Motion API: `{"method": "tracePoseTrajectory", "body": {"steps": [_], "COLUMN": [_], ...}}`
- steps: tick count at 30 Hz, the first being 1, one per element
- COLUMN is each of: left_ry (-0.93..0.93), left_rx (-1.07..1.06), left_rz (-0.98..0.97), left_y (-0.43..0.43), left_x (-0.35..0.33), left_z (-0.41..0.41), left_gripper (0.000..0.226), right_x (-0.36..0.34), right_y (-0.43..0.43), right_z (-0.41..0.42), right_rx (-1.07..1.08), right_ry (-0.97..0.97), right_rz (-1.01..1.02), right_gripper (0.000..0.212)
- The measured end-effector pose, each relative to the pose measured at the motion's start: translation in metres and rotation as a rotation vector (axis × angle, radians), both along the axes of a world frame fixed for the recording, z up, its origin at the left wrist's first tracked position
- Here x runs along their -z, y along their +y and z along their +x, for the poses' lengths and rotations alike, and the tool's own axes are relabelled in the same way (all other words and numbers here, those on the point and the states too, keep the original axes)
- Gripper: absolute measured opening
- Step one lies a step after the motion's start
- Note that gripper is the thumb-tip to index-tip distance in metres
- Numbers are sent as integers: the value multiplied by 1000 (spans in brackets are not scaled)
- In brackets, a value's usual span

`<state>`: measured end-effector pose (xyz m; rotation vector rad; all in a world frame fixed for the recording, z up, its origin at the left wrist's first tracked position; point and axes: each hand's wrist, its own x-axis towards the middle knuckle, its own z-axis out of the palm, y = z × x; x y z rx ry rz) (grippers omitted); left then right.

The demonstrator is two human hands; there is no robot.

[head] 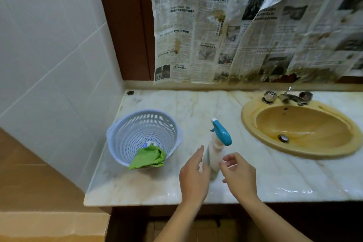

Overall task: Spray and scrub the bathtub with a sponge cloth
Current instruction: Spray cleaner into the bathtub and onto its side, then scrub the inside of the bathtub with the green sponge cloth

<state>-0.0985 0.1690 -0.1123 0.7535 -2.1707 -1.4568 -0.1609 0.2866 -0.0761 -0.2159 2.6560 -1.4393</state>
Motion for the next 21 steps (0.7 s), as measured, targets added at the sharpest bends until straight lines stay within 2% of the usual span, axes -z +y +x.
{"method": "tracePoseTrajectory", "body": {"steps": [5, 8, 10, 13, 15, 18, 21], "left_ry": [406, 511, 442, 209, 31, -170, -192], "left_rx": [-196, -335, -462, -607, -594, -453, -351], "left_rz": [-250, -395, -420, -296, -174, -149, -161], "left_y": [-24, -64, -96, -138, -156, -166, -168], "left_x": [-39, -65, -65, -44, -27, -9, 1], "left_z": [33, 48, 60, 79, 89, 96, 97], "left_gripper": [43, 34, 33, 42, 46, 43, 47], "right_x": [-17, -26, -27, -21, -16, -9, -11], "right_y": [-31, -69, -93, -126, -146, -166, -174], "right_z": [19, 23, 24, 19, 14, 7, 1], "right_rx": [-256, -473, -658, -974, -1066, -1117, -1135], "right_ry": [105, 240, 379, 490, 509, 460, 359], "right_rz": [-33, 19, 103, 337, 455, 469, 389], "right_gripper": [13, 10, 13, 63, 80, 75, 55]}}
